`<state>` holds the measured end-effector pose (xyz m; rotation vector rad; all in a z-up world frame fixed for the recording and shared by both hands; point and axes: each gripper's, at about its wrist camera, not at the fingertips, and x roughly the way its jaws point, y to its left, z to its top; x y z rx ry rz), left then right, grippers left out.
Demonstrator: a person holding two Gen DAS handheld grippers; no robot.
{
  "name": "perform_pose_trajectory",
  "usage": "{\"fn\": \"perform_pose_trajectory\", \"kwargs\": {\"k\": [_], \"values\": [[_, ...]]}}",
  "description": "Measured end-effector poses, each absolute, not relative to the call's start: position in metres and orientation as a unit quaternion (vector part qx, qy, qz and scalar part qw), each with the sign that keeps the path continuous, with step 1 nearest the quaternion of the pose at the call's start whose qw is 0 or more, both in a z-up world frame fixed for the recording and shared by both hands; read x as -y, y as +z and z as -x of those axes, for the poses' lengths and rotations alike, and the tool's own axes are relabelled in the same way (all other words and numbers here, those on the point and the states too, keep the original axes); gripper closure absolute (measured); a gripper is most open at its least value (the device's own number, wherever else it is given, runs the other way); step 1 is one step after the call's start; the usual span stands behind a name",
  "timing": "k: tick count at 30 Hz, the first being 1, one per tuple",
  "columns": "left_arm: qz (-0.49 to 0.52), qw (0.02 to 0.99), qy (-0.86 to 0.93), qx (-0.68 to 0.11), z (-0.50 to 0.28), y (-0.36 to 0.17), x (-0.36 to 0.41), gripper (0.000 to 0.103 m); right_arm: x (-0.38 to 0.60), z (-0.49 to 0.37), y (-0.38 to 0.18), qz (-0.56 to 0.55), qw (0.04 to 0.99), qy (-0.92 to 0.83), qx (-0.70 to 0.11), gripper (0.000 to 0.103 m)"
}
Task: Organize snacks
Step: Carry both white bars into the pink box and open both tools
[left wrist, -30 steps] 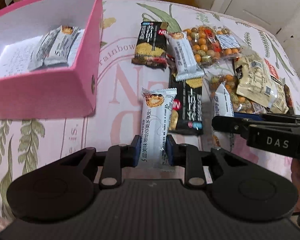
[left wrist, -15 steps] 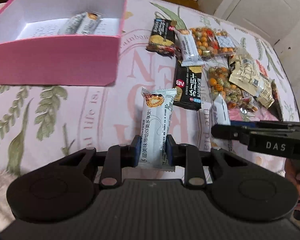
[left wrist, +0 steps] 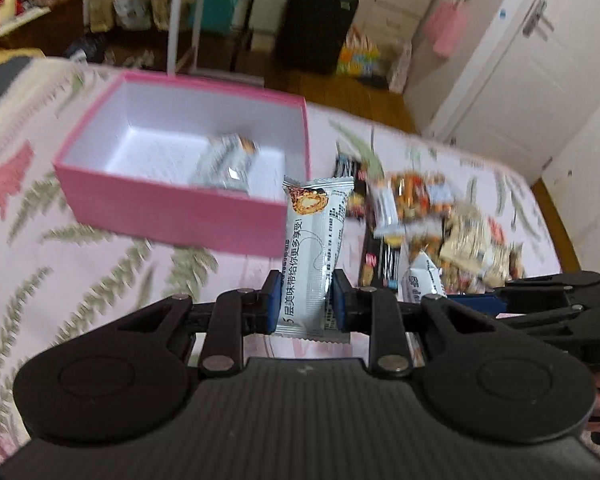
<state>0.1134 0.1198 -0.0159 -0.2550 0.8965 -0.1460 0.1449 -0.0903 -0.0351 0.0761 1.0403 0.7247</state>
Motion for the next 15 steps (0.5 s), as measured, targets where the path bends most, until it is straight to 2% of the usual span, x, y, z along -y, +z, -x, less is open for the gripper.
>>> {"fn": "perform_pose_trajectory", "kwargs": {"k": [7,15], "values": [[0.134,0.91,-0.046,-0.389,-0.126,0.012,-0.148,0.078,0.051,-0.171,0.001,-0.018,0.828,0.362,-0.428,0.071],[0.153,0.911,-0.001,-0.382,-0.19,0.003,-0.185,0.078,-0.004,-0.241,-0.014,0.015,0.839,0.335,-0.429,0.071]]}}
